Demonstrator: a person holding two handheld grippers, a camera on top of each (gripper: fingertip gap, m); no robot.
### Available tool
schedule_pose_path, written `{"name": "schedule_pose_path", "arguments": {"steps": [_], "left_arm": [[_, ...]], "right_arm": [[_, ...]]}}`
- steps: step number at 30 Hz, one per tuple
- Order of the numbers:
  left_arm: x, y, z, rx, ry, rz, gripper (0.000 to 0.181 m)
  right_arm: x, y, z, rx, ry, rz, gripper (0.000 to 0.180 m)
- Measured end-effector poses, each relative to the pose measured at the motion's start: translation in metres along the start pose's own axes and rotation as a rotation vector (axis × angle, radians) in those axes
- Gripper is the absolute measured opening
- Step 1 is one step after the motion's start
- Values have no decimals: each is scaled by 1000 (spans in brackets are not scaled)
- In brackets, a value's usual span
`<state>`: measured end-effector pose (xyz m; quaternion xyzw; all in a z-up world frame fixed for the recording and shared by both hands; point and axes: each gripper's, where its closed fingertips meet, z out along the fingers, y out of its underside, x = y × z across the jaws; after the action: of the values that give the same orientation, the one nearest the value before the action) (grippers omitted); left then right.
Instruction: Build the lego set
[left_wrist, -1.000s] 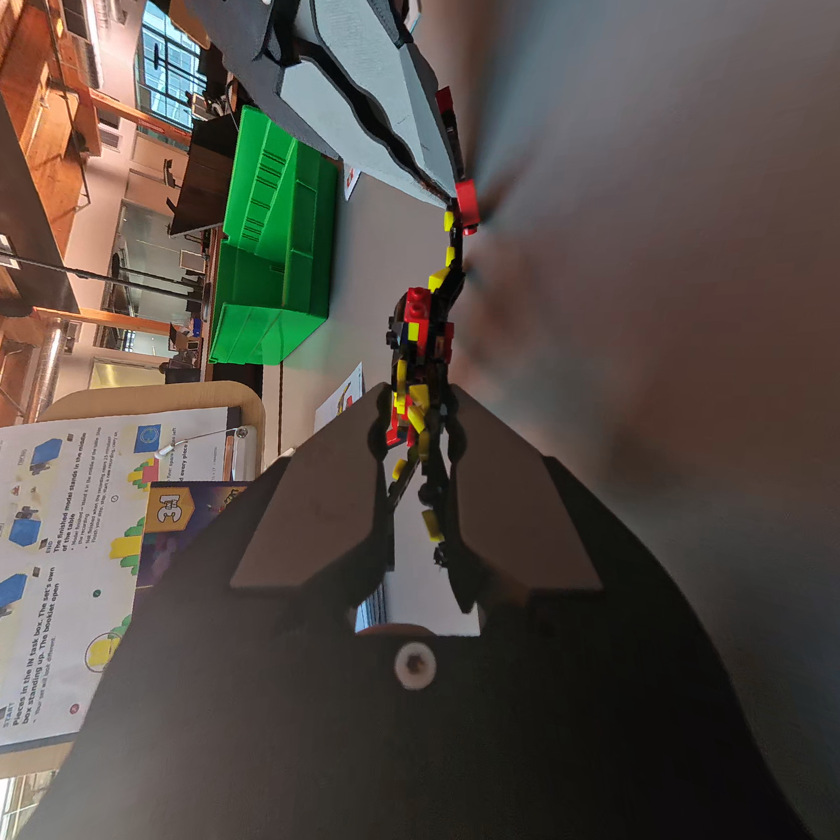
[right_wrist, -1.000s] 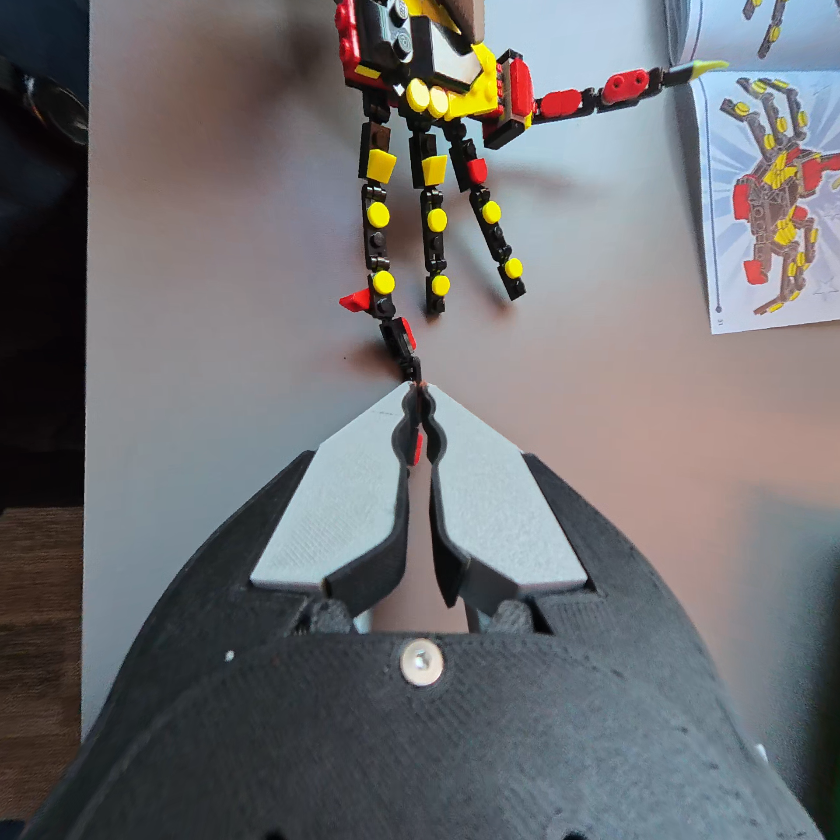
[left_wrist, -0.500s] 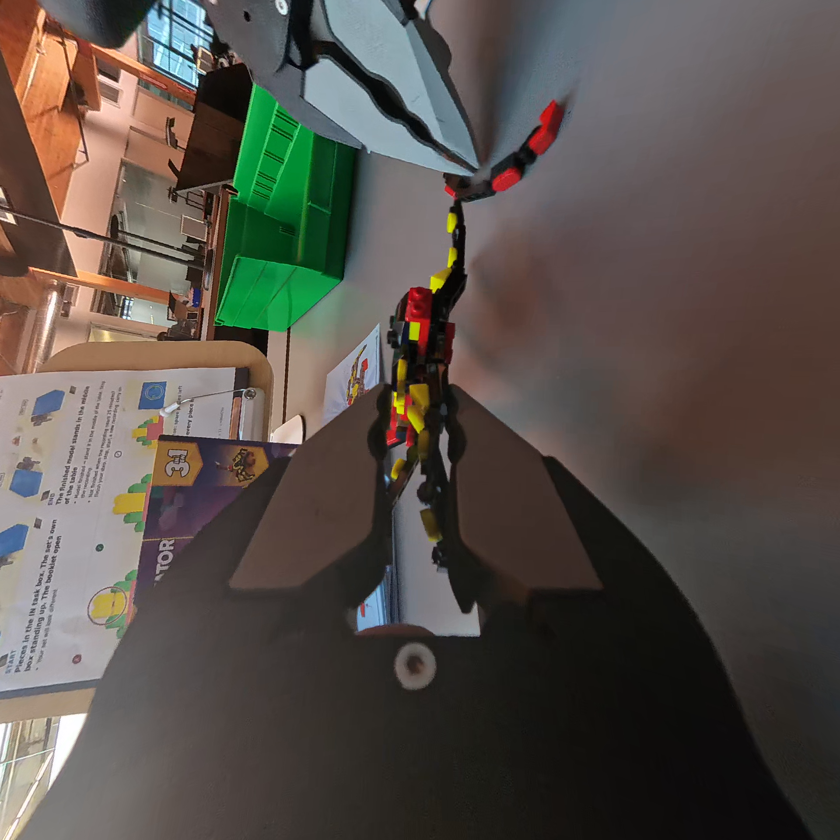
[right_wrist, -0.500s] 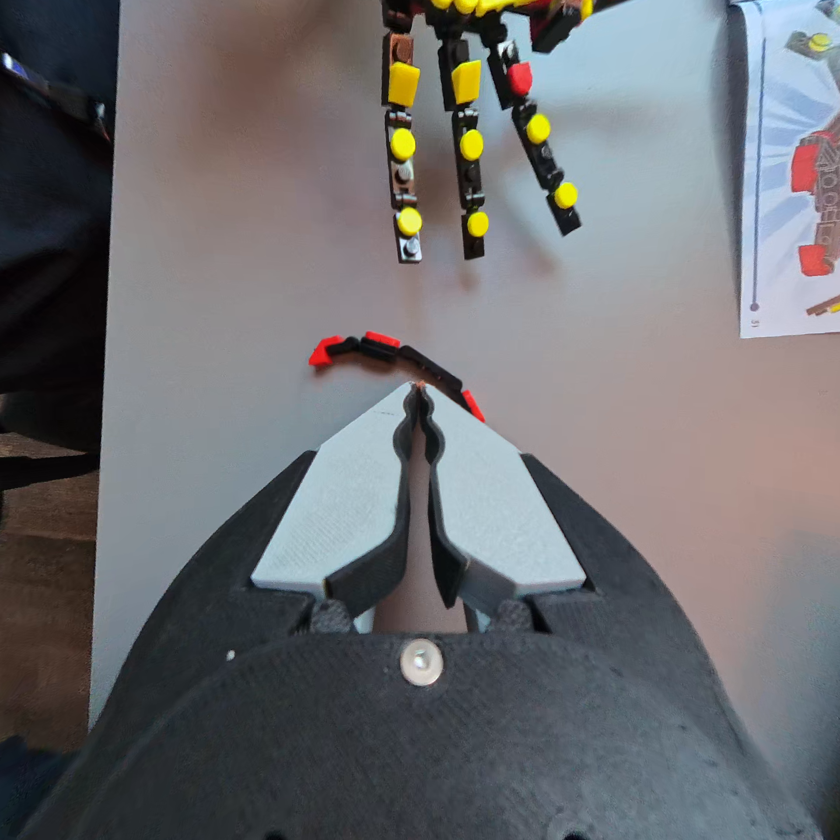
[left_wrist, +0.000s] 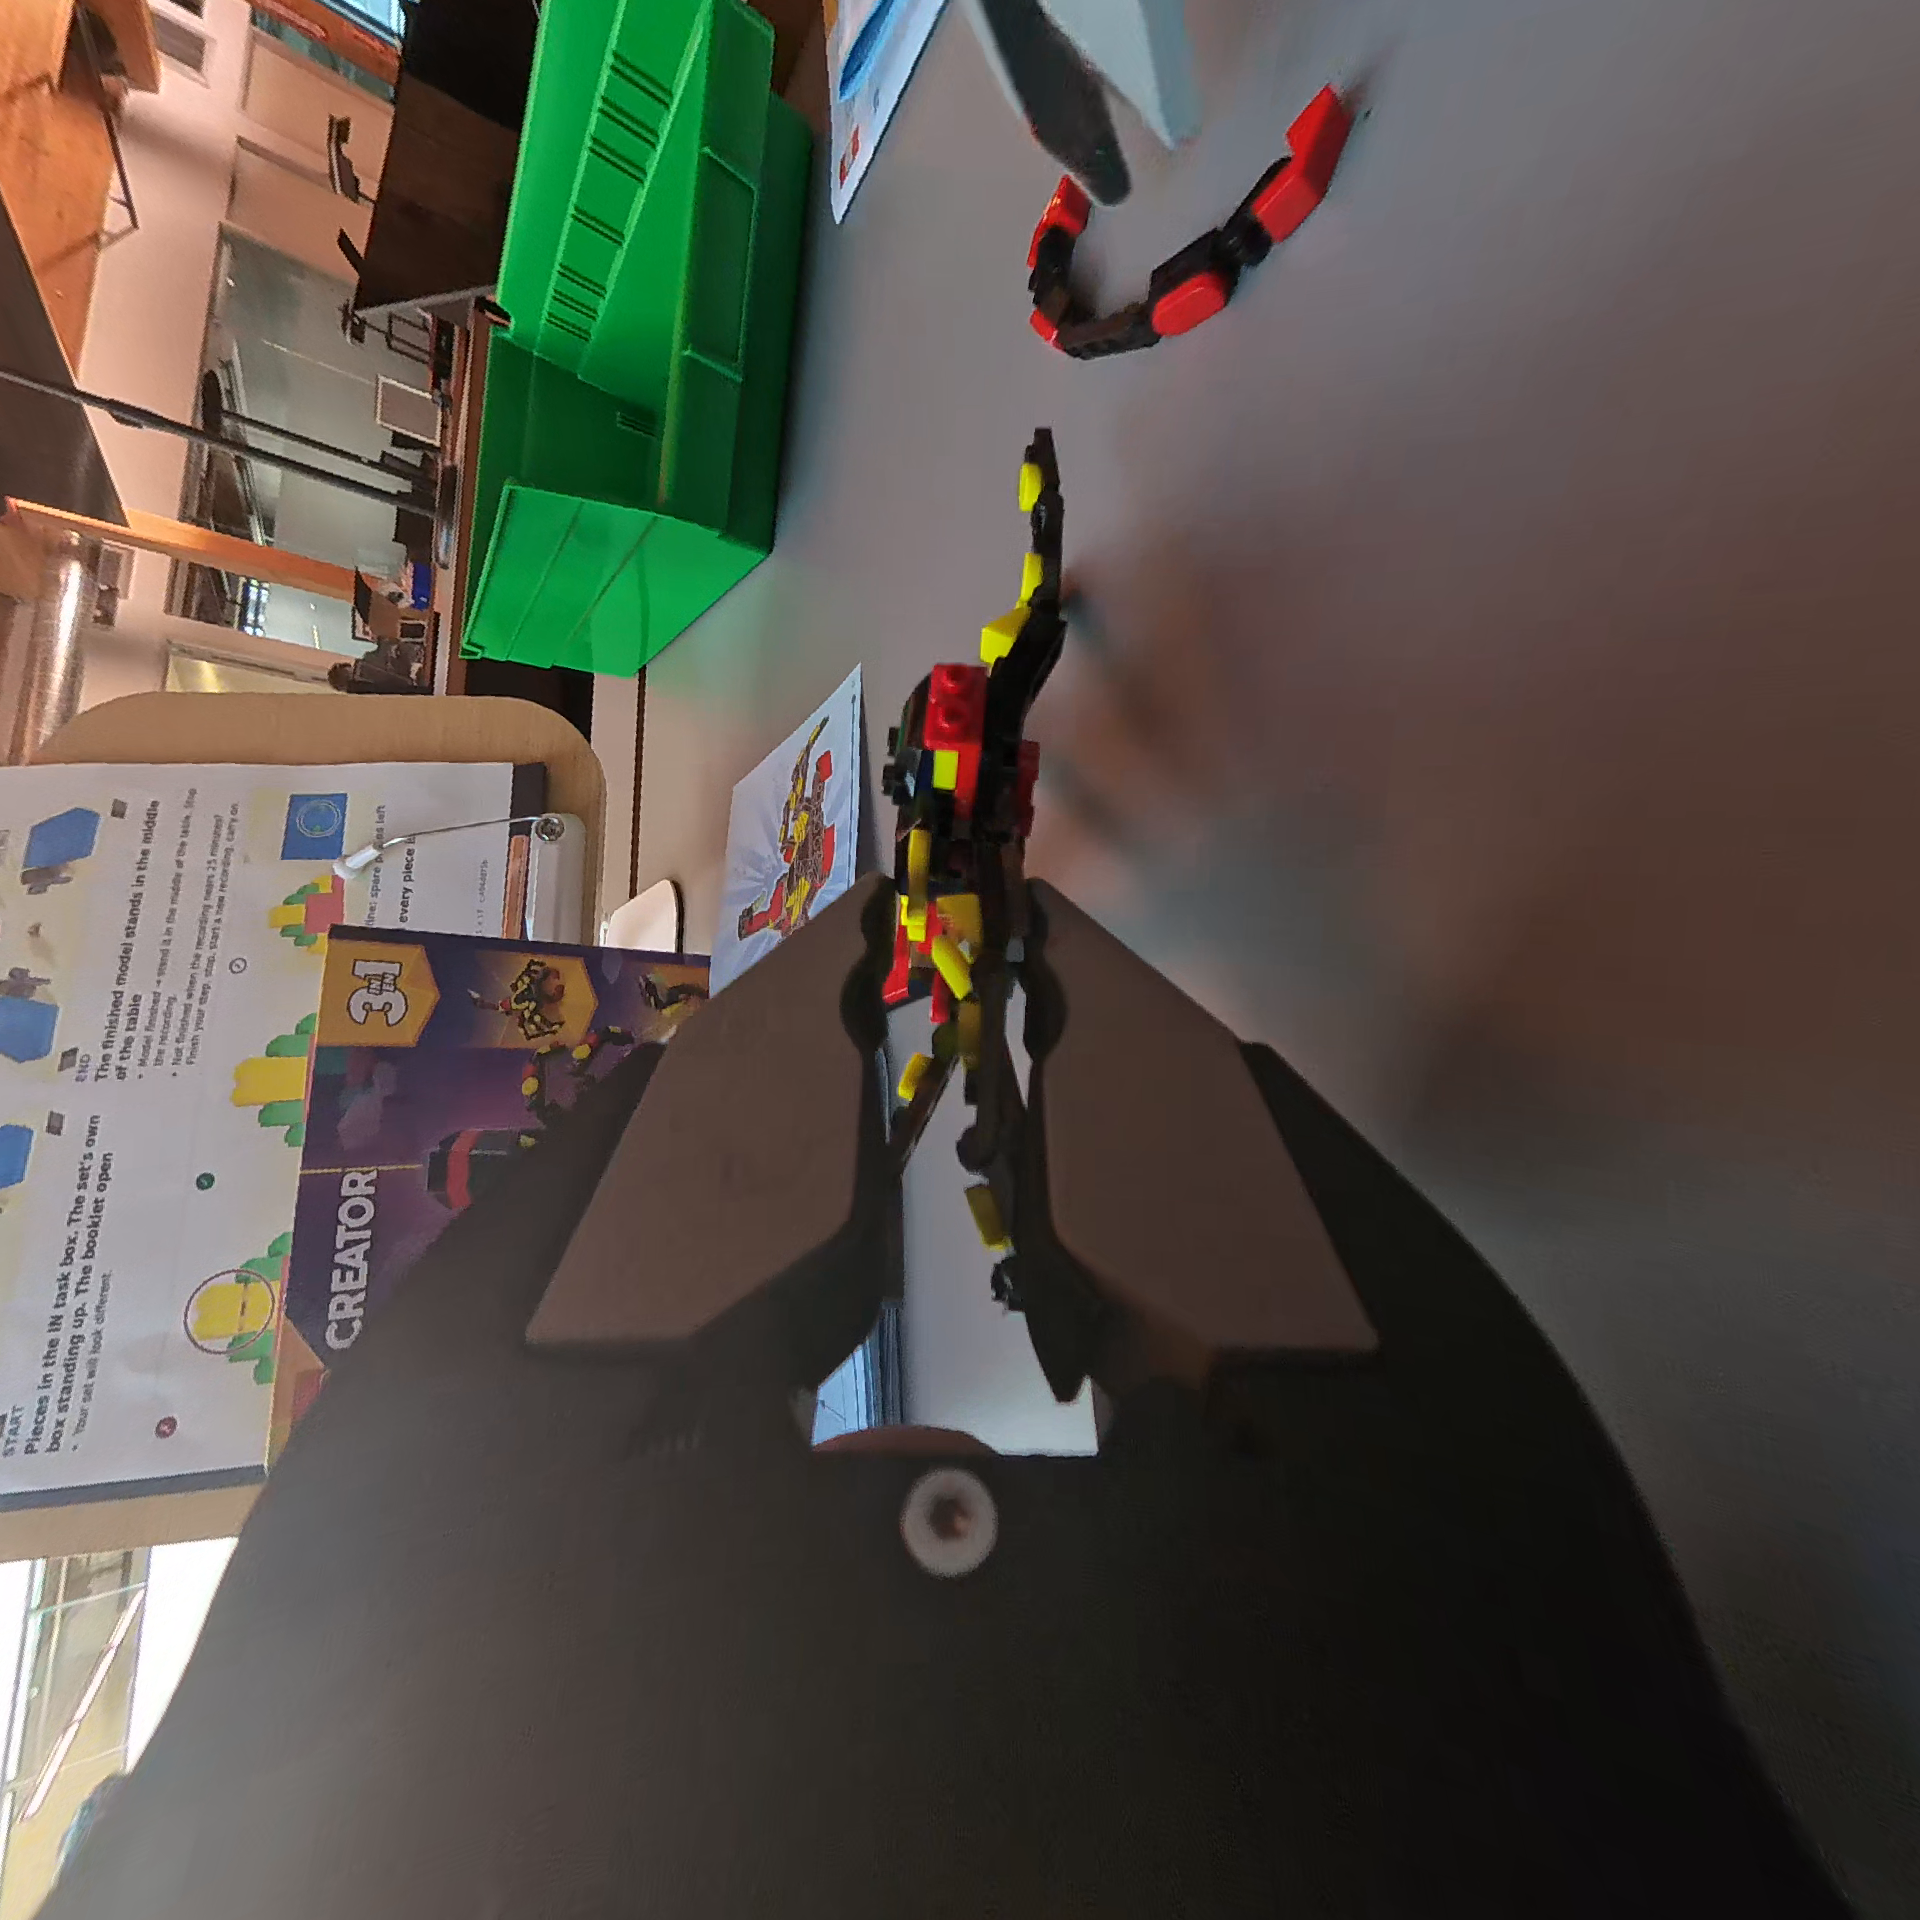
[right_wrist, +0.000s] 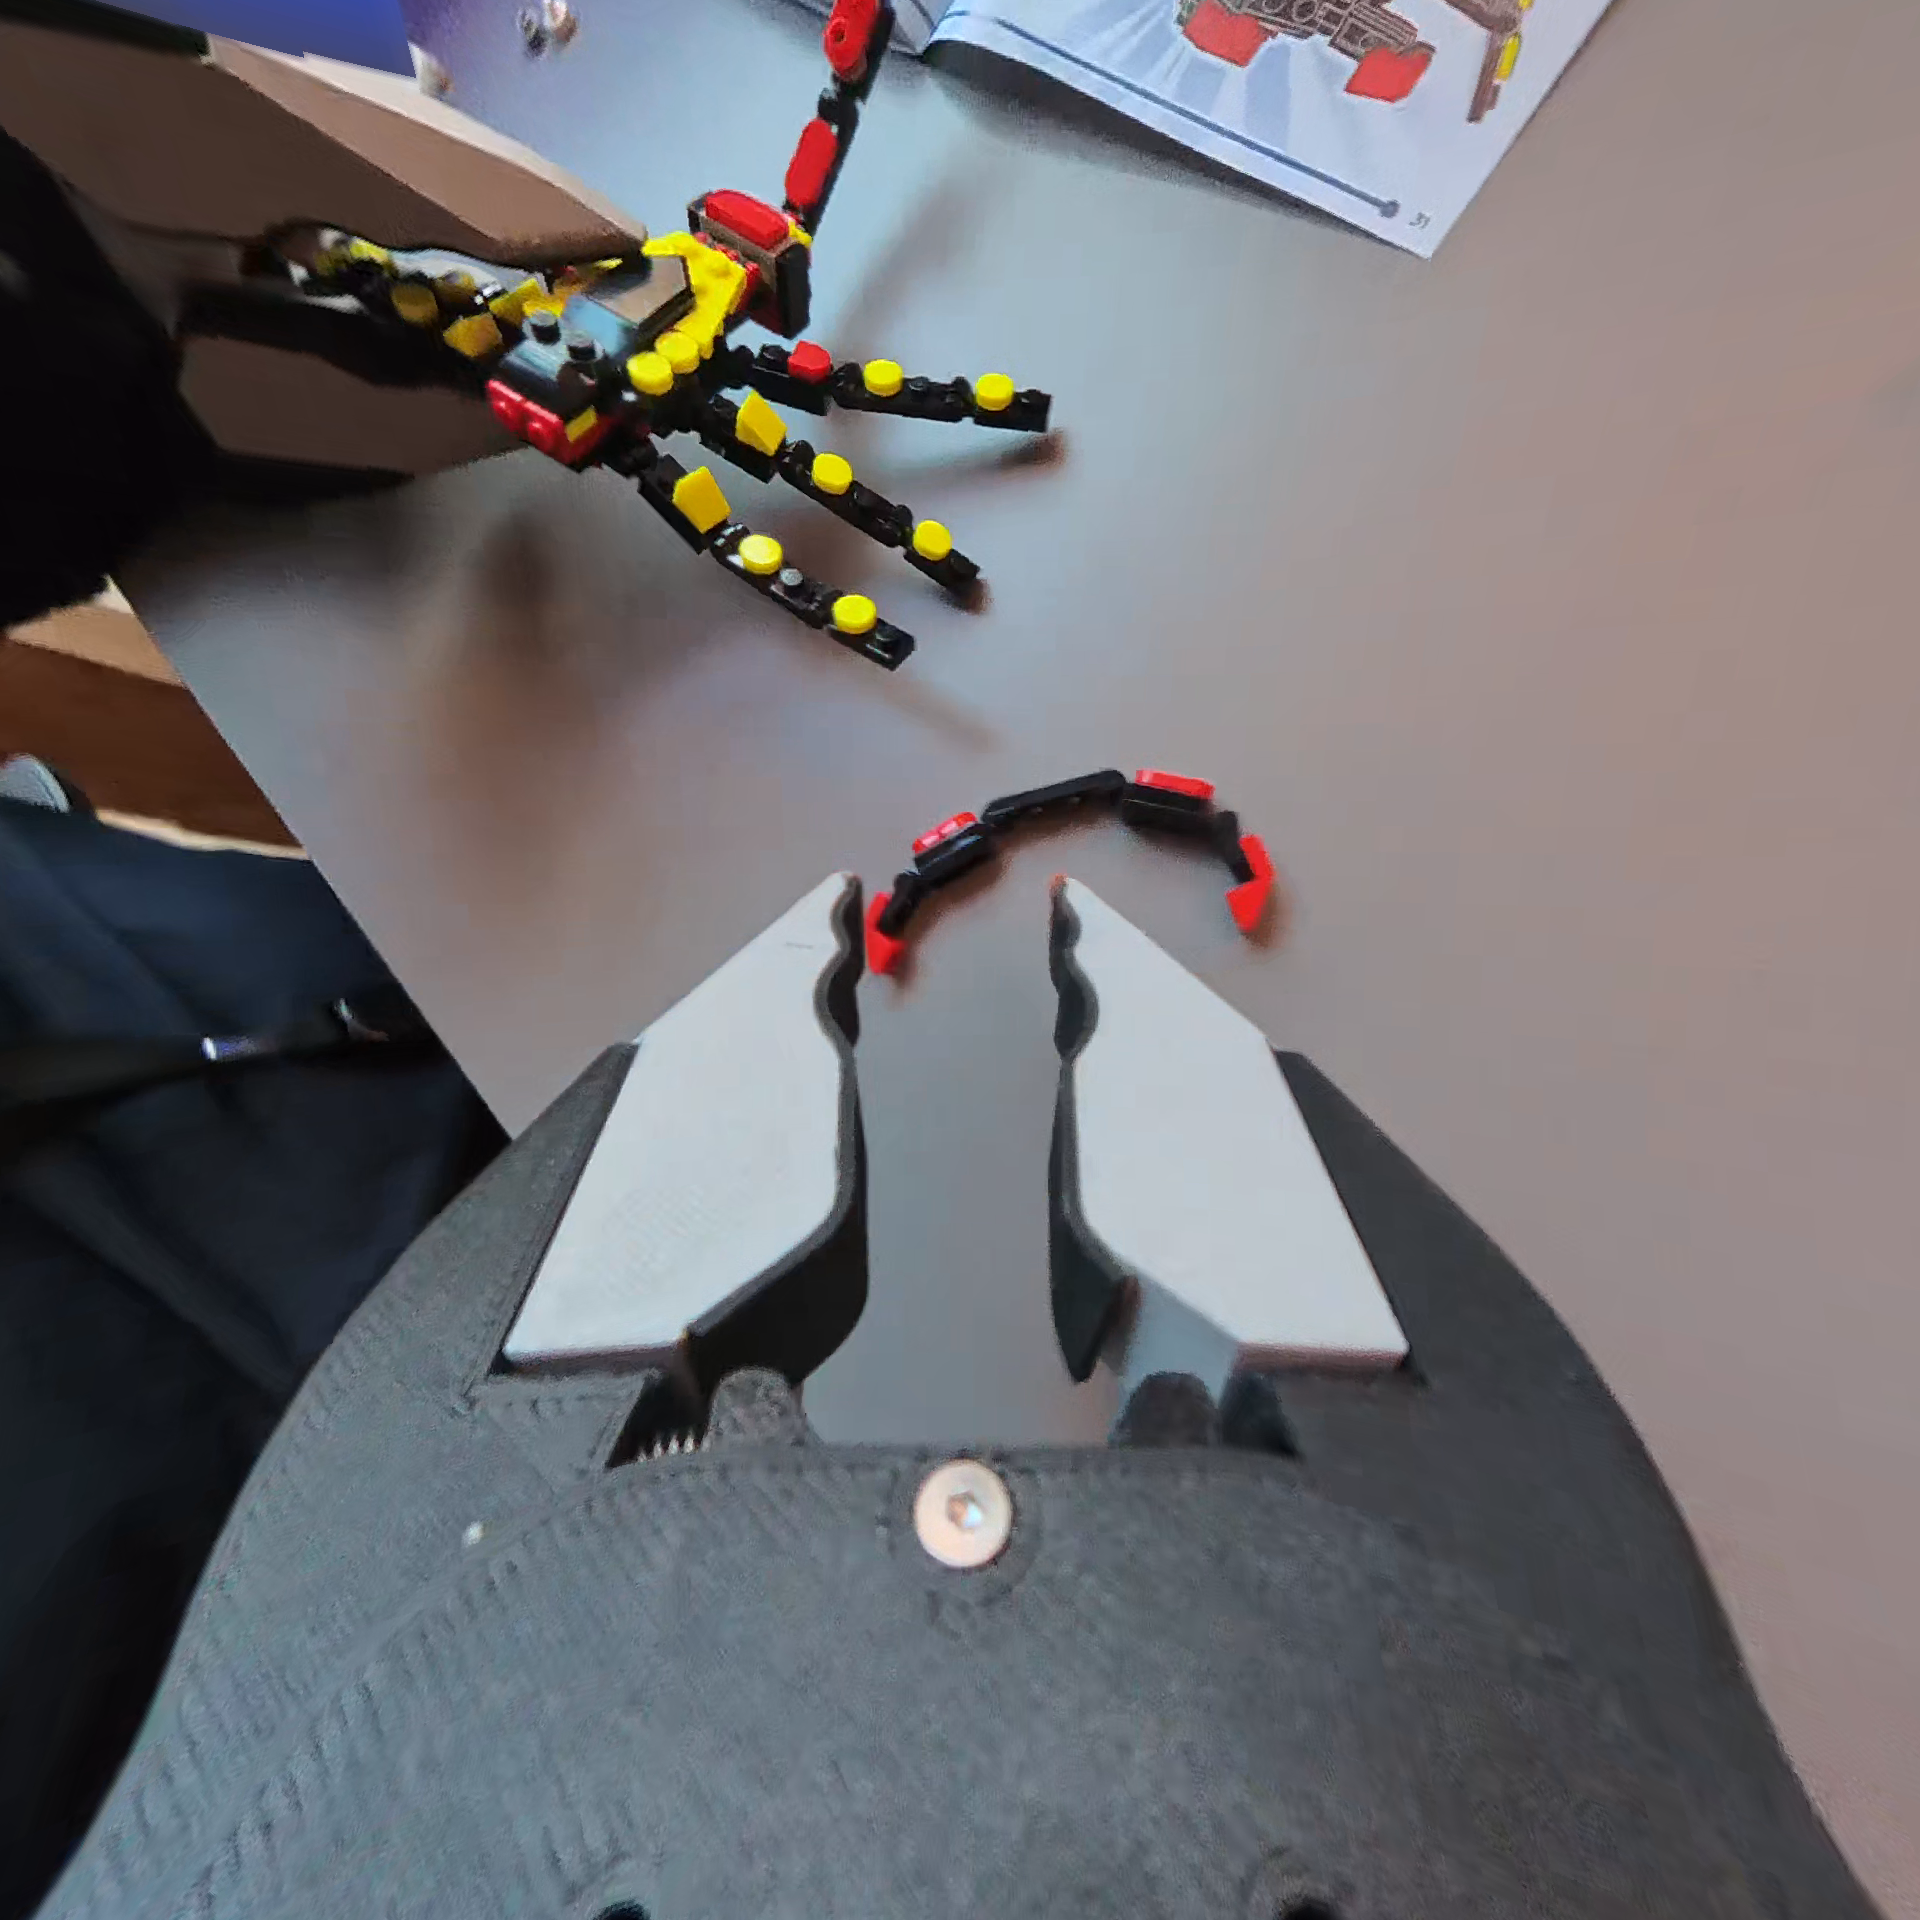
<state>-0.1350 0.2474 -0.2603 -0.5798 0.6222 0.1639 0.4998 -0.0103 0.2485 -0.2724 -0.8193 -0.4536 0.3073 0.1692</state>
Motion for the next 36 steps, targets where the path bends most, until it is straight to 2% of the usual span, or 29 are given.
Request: {"name": "schedule_pose_path", "arguments": {"steps": [3,6,8,10,12,16,21,23,29,36], "left_arm": [[-1,2,-1,-22,-2,-17,21],[0,2,-4,-18,0,-37,21],[0,1,-7,-14,0,-43,21],[1,0,-9,-12,-2,-44,21],[1,0,-12,-7,-1,-47,21],[2,2,-12,-13,2,-47,21],[2,3,-12,-15,5,-54,20],[3,3,-11,-18,9,-53,20],[5,2,-11,-21,13,-45,21],[4,4,-11,-18,21,-57,21]], "right_arm": [[0,5,17,-10,106,-4,47],[5,3,21,-15,214,-50,35],[4,5,23,-47,240,-109,16],[3,7,23,-116,260,-206,15],[10,11,15,-234,372,-423,14],[32,6,-11,-506,696,-1024,15],[37,-1,-25,-758,822,-1582,14],[38,-3,-28,-840,825,-1705,14],[46,2,-21,-1052,732,-1860,15],[53,11,-16,-1197,629,-1900,21]]}}
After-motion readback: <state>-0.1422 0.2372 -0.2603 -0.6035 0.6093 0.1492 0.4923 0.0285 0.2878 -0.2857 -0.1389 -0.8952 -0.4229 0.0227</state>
